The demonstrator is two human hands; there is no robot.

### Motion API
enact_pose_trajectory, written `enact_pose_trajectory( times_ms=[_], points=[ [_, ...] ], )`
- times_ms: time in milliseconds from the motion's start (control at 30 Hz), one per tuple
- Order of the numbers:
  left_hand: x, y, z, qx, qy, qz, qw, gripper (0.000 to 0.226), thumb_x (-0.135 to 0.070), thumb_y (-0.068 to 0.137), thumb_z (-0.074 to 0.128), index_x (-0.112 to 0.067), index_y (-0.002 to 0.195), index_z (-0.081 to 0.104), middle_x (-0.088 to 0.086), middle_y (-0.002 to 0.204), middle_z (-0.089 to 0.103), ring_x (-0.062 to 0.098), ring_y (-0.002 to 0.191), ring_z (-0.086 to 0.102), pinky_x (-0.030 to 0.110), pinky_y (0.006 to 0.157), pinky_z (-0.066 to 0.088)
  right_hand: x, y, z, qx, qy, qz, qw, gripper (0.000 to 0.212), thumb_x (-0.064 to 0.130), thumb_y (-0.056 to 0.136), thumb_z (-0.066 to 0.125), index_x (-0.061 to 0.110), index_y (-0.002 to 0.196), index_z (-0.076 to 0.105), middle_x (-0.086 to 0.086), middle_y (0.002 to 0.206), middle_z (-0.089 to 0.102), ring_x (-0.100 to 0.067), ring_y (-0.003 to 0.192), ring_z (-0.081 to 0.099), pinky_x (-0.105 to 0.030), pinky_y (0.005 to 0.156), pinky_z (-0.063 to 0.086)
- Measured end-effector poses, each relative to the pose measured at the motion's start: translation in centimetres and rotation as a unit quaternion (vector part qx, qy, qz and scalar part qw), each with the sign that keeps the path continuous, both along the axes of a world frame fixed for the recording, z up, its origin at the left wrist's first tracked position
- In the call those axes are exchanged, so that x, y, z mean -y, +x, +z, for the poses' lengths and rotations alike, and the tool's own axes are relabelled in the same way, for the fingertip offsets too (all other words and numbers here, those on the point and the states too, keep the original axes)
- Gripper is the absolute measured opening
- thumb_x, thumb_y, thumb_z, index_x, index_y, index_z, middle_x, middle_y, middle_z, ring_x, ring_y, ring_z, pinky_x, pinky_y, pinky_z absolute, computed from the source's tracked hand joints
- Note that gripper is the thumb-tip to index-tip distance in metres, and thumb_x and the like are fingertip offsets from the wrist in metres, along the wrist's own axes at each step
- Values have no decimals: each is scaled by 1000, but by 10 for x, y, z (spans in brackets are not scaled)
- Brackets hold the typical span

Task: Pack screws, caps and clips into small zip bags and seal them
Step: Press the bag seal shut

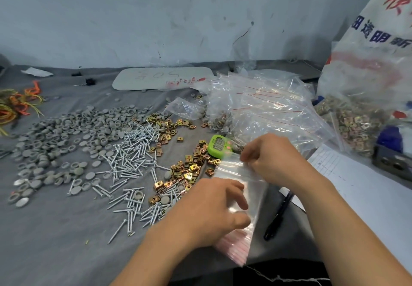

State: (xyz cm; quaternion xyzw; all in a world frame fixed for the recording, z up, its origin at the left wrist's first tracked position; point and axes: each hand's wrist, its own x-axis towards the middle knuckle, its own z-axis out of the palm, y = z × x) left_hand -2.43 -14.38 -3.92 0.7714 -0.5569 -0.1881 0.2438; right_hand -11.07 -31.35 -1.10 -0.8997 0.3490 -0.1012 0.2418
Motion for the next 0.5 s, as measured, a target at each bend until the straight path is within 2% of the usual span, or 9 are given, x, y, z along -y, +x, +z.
enact_pose_trajectory(
  times_ms=[100,200,267,367,500],
  points=[
    [-8,11,8,-1,57,-29,998,49,-50,66,88,-43,111,72,-39,135,48,-9,118,50,20,101,40,-2,0,1,-29,-17,-10,999,33,8,81,62,38,68,71,18,79,71,-11,82,70,-31,80,60],
    [-9,16,14,9,97,-54,994,53,-48,62,92,-45,111,71,-42,134,42,-8,116,47,19,95,38,-5,3,1,-45,-35,-23,998,30,8,80,65,36,70,72,14,80,73,-14,79,69,-32,75,60],
    [-7,15,14,6,91,-51,995,45,-42,62,93,-43,103,75,-40,132,45,-7,114,50,20,94,41,-7,6,2,-50,-40,-25,998,28,9,79,65,35,72,74,12,78,73,-14,77,68,-31,73,59],
    [-6,12,11,-4,65,-46,997,22,-36,68,91,-38,86,79,-33,130,52,-5,114,56,27,100,49,-11,8,1,-55,-40,-21,997,27,11,76,62,33,70,74,11,77,72,-15,77,68,-29,71,57],
    [-1,11,6,-14,38,-28,999,5,-31,82,81,-29,87,83,-23,125,63,-3,106,61,25,96,51,-13,12,-2,-43,-35,-24,998,27,11,76,62,34,68,73,12,77,72,-15,76,67,-26,65,51]
  ],
)
